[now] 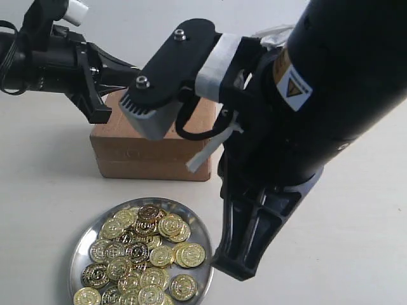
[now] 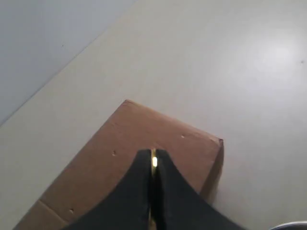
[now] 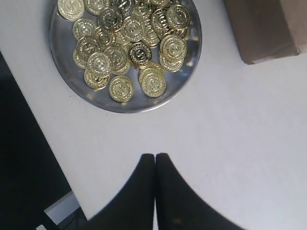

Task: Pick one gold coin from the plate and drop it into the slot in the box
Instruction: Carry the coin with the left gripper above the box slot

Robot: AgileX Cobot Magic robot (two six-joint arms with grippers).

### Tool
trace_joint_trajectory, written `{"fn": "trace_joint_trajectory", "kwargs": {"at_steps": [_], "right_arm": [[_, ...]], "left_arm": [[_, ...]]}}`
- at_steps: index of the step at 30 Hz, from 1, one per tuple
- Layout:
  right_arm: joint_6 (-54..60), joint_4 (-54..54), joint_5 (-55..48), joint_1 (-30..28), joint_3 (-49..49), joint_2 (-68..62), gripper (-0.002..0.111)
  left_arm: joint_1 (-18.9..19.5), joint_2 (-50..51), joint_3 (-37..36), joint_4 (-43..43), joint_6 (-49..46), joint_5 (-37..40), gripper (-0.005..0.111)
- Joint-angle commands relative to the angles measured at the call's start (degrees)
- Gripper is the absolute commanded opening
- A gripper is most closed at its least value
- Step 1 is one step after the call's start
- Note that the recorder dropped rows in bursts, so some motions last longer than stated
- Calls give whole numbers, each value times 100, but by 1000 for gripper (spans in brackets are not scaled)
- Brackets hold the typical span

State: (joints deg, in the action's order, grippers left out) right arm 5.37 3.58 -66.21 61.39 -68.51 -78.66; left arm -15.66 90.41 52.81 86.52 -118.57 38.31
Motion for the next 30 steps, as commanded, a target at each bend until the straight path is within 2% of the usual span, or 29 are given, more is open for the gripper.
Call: {"fn": "trace_joint_trajectory", "kwargs": {"at_steps": [1, 4, 6, 14, 21, 30], "right_arm": [[-16, -115, 1, -8, 24, 185, 0], [-16, -165, 1, -8, 24, 196, 0], [-16, -235, 11, -8, 24, 196, 0], [-16, -325, 11, -8, 24, 196, 0], [-16, -358, 1, -8, 24, 196, 0], [-16, -388, 1, -8, 24, 196, 0]], "left_arm": [[-26, 801, 788, -977, -160, 84, 0], [-26, 1435, 1403, -2146, -160, 642, 0], [-26, 1802, 1770, -2510, -160, 895, 0], [-26, 2300, 2431, -2509, -160, 1360, 0], [-26, 2445, 2669, -2787, -160, 1337, 0], [-26, 2681, 2817, -2724, -160, 1392, 0]]}}
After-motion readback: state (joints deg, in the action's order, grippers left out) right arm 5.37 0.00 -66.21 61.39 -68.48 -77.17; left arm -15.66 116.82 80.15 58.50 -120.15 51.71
